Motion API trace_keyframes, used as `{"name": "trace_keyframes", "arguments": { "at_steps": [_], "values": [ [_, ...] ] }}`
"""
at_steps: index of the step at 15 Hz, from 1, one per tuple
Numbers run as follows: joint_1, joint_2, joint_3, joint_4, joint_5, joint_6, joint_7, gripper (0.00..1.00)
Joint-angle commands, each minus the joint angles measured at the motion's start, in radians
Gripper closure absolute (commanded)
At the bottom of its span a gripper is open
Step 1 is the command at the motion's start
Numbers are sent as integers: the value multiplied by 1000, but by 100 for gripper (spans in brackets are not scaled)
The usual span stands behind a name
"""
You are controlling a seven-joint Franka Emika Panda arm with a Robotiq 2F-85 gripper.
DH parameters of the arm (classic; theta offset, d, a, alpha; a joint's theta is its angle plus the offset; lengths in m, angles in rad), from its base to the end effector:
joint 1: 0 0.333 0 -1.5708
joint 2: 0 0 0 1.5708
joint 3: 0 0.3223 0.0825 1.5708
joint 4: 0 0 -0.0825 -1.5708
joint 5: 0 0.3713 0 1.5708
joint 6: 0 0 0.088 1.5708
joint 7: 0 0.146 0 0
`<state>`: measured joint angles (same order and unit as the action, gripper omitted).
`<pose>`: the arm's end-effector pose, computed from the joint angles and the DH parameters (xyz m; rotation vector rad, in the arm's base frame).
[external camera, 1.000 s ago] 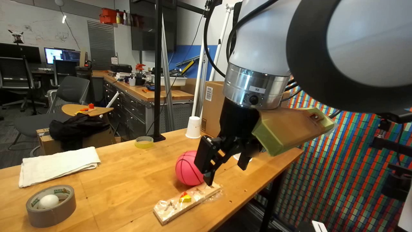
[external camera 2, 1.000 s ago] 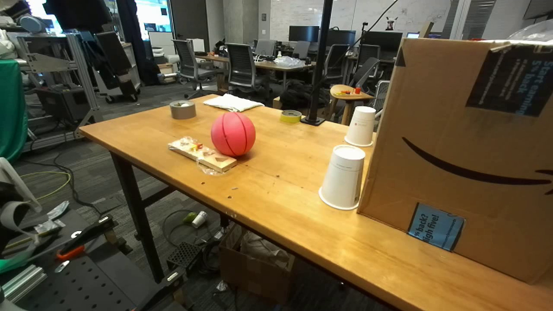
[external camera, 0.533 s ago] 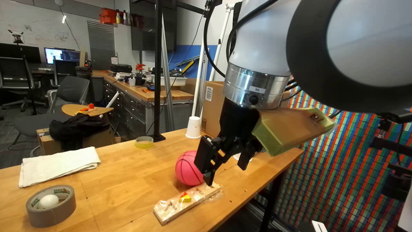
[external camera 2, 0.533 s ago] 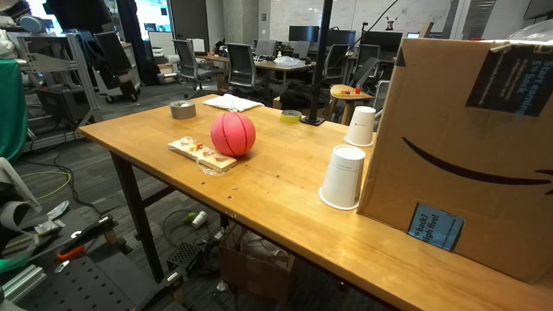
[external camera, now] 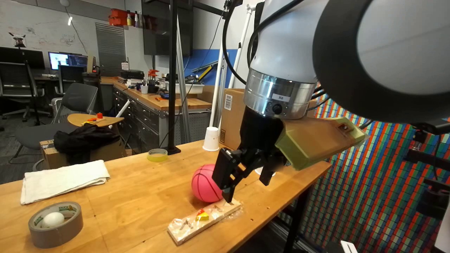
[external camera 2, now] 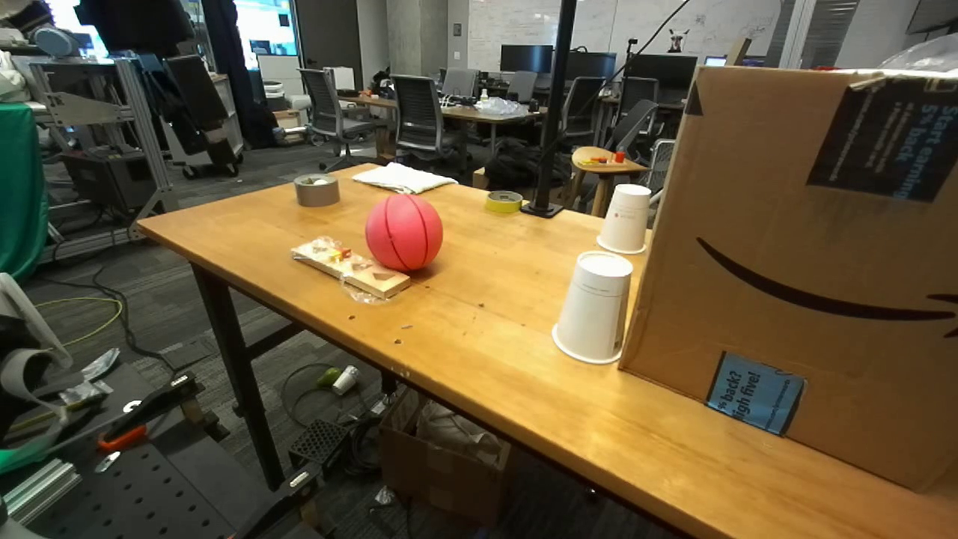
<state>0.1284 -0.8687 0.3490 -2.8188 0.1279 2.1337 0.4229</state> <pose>0.2693 0.1319 0.4021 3.0433 -0.1570 0.3128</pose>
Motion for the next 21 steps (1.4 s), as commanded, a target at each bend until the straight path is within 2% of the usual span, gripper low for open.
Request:
{"name": "trace_keyframes", "arguments": {
  "at_steps": [1, 5, 8, 14, 17, 21],
  "values": [
    [7, 2, -8, 2, -8, -2, 5, 0],
    [31, 42, 64, 34, 32, 35, 104, 0],
    [41, 111, 157, 82, 52, 63, 225, 0],
    [24, 288, 305, 192, -9, 146, 420, 0],
    [12, 389, 328, 240, -77, 222, 458, 0],
    [-6, 518, 325, 297, -191, 307, 465, 0]
  ]
}}
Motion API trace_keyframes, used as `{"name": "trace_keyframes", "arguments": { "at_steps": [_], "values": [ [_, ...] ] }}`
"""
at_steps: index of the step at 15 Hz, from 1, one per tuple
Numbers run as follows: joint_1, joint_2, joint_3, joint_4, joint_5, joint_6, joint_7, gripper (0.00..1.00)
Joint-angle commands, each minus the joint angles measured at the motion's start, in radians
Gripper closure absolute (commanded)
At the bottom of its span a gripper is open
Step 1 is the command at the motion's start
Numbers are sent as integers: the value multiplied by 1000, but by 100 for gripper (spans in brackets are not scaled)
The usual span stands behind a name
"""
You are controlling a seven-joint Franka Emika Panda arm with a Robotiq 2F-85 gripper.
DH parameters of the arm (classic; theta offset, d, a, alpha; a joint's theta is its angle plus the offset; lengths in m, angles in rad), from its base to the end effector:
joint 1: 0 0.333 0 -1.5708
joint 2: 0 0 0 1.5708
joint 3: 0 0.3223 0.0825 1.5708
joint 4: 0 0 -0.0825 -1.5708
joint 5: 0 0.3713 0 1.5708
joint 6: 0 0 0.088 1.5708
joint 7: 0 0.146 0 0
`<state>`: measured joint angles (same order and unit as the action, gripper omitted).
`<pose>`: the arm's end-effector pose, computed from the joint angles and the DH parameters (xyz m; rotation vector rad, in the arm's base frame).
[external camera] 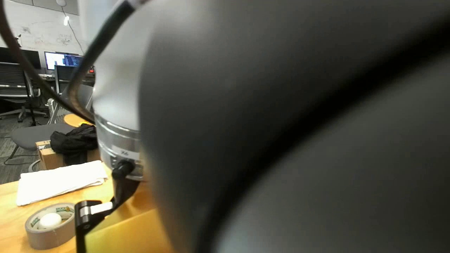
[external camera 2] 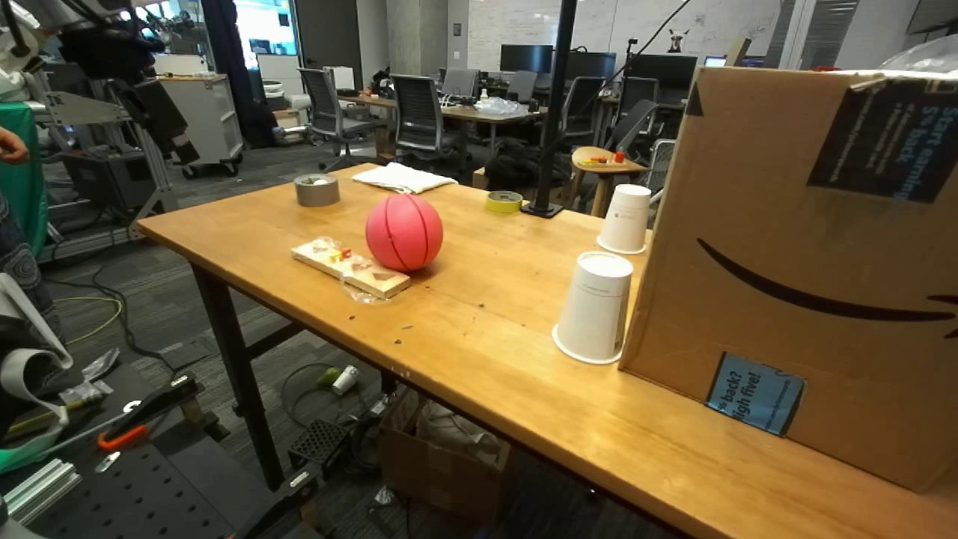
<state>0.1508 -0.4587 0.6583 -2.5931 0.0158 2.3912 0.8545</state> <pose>0.2946 0.2949 0.3736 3.0446 -0.1286 0.4720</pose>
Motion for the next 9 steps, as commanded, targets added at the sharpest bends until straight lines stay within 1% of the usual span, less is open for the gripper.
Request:
{"name": "trace_keyframes", "arguments": {
  "at_steps": [1, 4, 9],
  "values": [
    [-31, 137, 12, 81, -107, 71, 30, 0],
    [-35, 205, -10, 110, -182, 98, 19, 0],
    [-20, 291, -84, 150, -259, 132, -4, 0]
  ]
}}
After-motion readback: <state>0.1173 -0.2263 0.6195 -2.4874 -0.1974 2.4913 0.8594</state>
